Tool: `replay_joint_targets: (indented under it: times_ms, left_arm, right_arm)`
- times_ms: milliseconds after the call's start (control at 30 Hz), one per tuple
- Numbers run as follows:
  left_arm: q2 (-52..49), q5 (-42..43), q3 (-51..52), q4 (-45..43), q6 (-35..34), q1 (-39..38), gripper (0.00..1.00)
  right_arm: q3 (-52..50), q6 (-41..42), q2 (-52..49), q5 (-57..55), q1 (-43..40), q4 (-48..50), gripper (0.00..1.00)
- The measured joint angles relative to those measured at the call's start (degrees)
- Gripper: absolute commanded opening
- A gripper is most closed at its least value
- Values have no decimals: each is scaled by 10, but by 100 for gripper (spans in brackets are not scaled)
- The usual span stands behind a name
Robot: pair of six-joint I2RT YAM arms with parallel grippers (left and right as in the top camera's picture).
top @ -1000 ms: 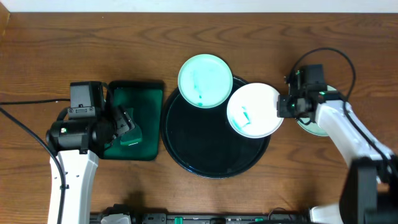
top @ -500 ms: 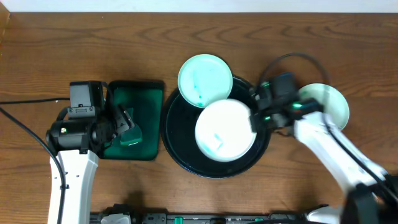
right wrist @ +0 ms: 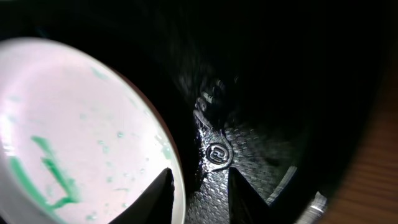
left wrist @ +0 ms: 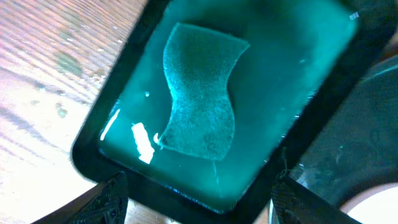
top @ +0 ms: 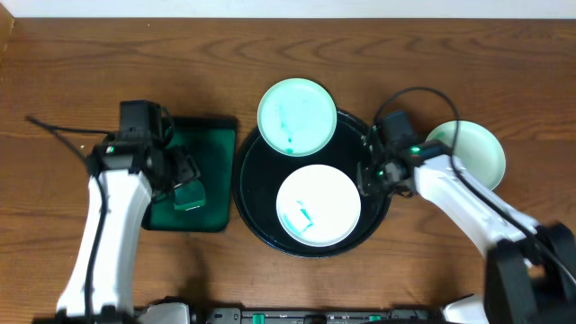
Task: Clean dirty plates on tray and stack at the side
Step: 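Slide the white plate to the lower spot on the black tray with right gripper, then grasp the green sponge from the water tray with the left gripper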
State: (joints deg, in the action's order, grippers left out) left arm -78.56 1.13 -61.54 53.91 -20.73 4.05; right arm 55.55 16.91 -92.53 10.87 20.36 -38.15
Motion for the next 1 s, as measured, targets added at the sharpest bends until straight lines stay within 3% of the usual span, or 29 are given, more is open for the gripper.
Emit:
replay_joint_targets:
  times_ms: [300,333,467,500,800,900,1000]
  left_arm:
    - [-170,-34,0,-56,-19,-5,60]
    - [-189,-38,0,-71,-21,-5,46]
    - [-250,-29,0,-124,-28,-5,10]
    - [-254,-24,-1,-130,-32,-5,8]
    - [-243,-9,-10,-101,-27,-5,7]
    - [-200,-4,-10,-74,-17,-5,7]
    - [-132,0,-13,-56,-13,-5,8]
  right_arm:
    - [11,-31,124,-9,-5,-5,24]
    - [11,-31,125,-9,-5,-9,24]
    - [11,-34,123,-11,-5,-23,23]
    - [11,-34,123,-12,-5,-26,23]
    - [11,-26,116,-58,-5,-38,19]
    - [11,-23,109,-84,-5,-38,19]
    - [11,-25,87,-94,-5,-34,25]
